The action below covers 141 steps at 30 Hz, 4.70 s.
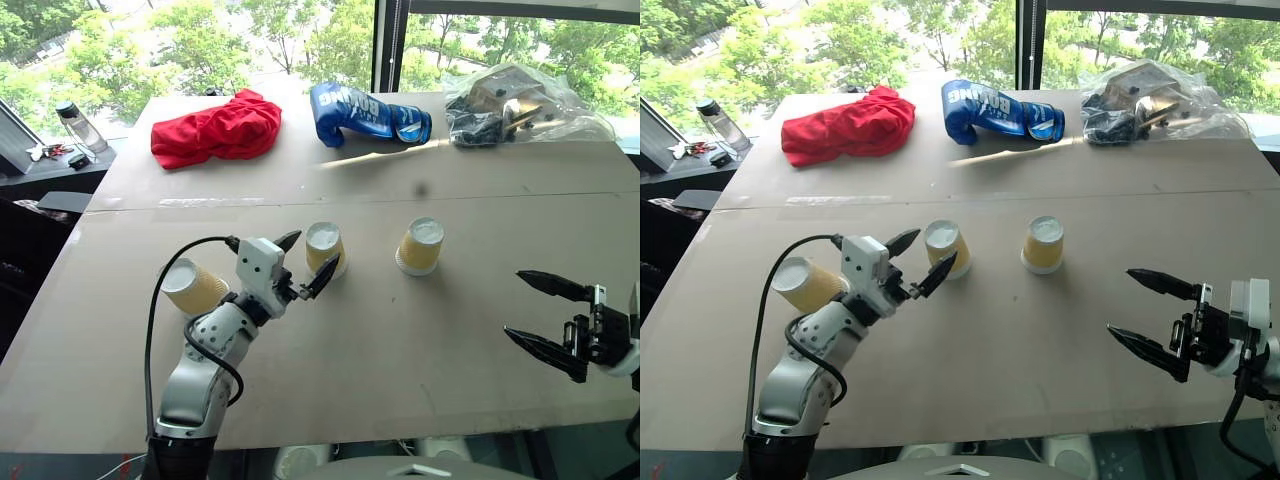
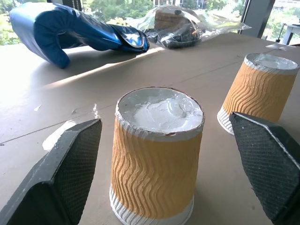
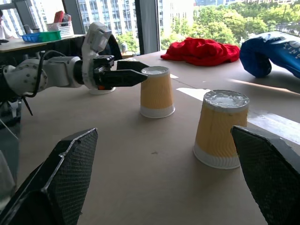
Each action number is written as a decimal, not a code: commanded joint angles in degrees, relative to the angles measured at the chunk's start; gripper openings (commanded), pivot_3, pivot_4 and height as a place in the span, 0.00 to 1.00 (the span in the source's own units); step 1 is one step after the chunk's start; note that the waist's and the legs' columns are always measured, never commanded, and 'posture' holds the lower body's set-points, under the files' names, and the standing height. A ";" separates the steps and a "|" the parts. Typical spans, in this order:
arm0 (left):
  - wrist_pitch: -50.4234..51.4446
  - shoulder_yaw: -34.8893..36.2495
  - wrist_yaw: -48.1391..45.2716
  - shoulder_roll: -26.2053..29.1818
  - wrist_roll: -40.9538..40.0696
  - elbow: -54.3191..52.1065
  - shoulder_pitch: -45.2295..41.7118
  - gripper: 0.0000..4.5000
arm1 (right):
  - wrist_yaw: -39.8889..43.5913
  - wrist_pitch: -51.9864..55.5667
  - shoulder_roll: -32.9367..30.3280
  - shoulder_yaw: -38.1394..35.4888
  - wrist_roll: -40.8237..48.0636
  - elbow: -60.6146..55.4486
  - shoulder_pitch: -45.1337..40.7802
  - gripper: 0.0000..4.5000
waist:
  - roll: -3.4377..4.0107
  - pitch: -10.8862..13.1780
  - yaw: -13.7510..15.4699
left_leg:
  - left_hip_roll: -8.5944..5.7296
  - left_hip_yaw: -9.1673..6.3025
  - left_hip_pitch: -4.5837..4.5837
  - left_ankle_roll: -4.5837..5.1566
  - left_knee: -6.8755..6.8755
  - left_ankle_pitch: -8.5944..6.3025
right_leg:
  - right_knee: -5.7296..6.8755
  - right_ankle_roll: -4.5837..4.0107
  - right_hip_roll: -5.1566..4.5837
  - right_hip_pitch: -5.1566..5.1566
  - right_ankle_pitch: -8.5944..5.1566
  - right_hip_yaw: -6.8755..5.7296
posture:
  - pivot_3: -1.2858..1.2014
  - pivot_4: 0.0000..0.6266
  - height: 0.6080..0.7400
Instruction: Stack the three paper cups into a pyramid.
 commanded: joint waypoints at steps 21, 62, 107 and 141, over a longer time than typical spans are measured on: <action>-11.33 -2.90 -1.89 -4.09 5.39 11.32 -8.38 0.56 | 1.15 -2.70 1.05 -3.96 -0.01 -0.87 1.69 1.00 | -0.03 -0.01 1.36 | -0.03 -0.01 -0.03 0.00 0.05 0.00 | -0.01 0.01 -0.03 0.01 0.01 -0.06 | 0.52 0.24 0.98; -11.06 -11.79 -9.14 -12.36 8.44 26.75 -22.86 0.56 | -3.00 0.48 -0.17 -2.63 -0.59 -3.36 -1.24 1.00 | -0.05 0.00 1.38 | -0.06 -0.03 -0.03 0.01 0.13 0.01 | 0.03 0.03 0.24 0.05 0.01 -0.08 | 0.52 0.24 0.98; 10.81 -1.69 -7.57 1.41 -7.16 -15.24 -17.14 0.99 | -7.27 3.42 0.70 -1.31 1.30 -1.39 -3.93 1.00 | -0.05 0.01 1.22 | -0.02 -0.04 -0.01 0.00 0.21 0.01 | 0.14 0.01 0.13 0.05 0.01 -0.04 | 0.52 0.24 0.98; 2.05 21.58 23.80 -9.70 9.45 -20.42 19.93 0.99 | 4.42 6.91 0.02 7.29 1.96 3.51 -17.52 1.00 | -0.30 0.11 1.33 | -0.03 -0.10 -0.02 0.02 0.20 0.00 | 0.06 -0.22 0.11 0.09 -0.13 -0.16 | 0.52 0.24 0.98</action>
